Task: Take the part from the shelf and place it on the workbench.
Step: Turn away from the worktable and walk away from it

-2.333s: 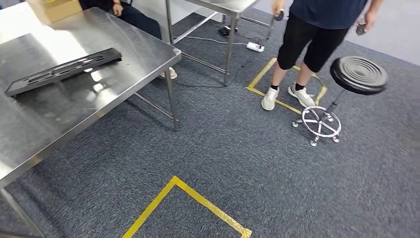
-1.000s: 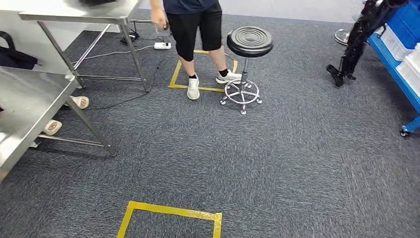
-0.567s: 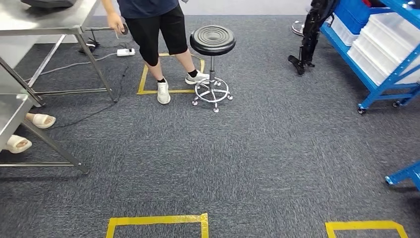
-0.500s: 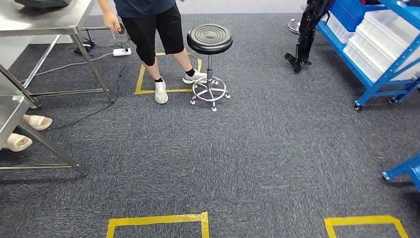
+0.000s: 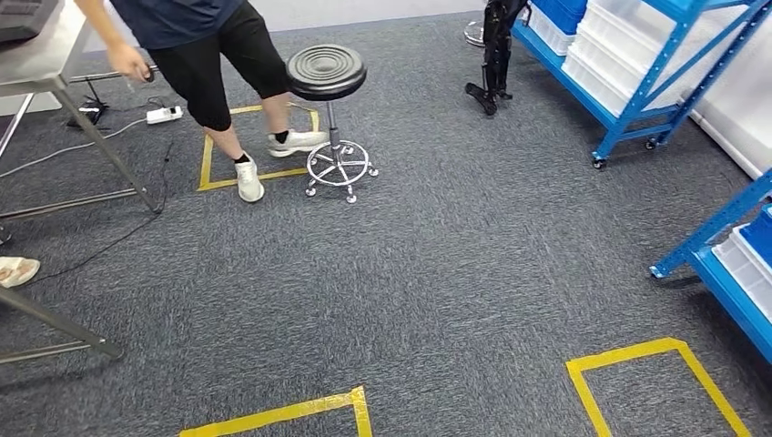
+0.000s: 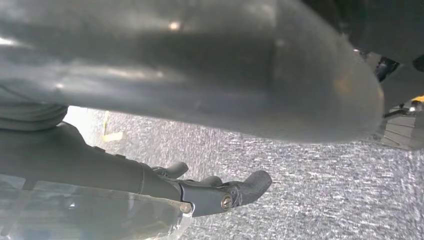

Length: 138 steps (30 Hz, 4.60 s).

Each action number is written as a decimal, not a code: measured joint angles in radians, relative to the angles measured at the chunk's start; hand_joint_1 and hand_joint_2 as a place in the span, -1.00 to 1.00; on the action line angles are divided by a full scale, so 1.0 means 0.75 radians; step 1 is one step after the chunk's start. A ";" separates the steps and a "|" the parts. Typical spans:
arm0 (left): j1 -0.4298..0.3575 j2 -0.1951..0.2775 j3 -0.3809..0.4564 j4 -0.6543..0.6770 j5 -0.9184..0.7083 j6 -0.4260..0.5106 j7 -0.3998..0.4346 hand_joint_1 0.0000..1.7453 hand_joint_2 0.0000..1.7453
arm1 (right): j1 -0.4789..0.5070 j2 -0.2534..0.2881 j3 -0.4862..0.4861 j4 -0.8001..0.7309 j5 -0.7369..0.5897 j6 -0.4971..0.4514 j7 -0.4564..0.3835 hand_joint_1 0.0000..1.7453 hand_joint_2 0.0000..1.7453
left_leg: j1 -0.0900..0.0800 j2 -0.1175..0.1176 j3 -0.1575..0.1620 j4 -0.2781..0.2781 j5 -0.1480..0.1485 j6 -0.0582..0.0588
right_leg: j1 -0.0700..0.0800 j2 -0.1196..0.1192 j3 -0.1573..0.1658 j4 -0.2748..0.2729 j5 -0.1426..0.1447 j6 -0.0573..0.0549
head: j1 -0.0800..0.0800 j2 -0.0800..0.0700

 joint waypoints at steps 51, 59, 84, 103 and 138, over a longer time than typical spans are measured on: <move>0.031 0.000 0.013 0.007 0.046 0.024 -0.018 -1.00 -1.00 | -0.005 -0.028 -0.028 0.002 -0.041 -0.063 -0.010 -1.00 -1.00 | 0.009 -0.138 -0.012 -0.009 0.027 0.048 | 0.000 0.081 -0.160 0.255 -0.090 -0.025 | 0.005 0.000; 0.025 -0.019 0.019 0.007 0.068 0.022 -0.018 -1.00 -1.00 | -0.009 -0.038 -0.032 0.002 -0.012 -0.063 -0.017 -1.00 -1.00 | -0.007 -0.015 0.011 -0.007 0.000 0.023 | 0.003 -0.056 -0.006 0.001 0.005 0.002 | 0.007 0.000; 0.020 -0.050 0.051 0.003 0.131 -0.048 -0.211 -1.00 -1.00 | -0.012 -0.052 -0.031 0.002 0.011 -0.081 -0.058 -1.00 -1.00 | 0.008 -0.101 -0.026 0.003 0.024 0.045 | -0.012 0.063 -0.202 0.364 -0.130 -0.012 | 0.006 0.000; 0.026 -0.060 0.063 0.005 0.143 -0.054 -0.195 -1.00 -1.00 | -0.018 -0.061 -0.009 0.002 0.073 -0.128 -0.069 -1.00 -1.00 | 0.013 -0.155 -0.084 0.124 -0.012 -0.018 | -0.020 0.101 0.004 0.000 0.007 -0.052 | -0.011 0.000; 0.047 -0.066 0.067 0.009 0.136 -0.044 -0.062 -1.00 -1.00 | -0.004 -0.070 0.051 0.002 0.129 -0.131 -0.013 -1.00 -1.00 | 0.029 -0.128 0.028 0.031 -0.021 -0.023 | -0.041 0.043 0.016 0.014 -0.022 -0.010 | 0.004 0.000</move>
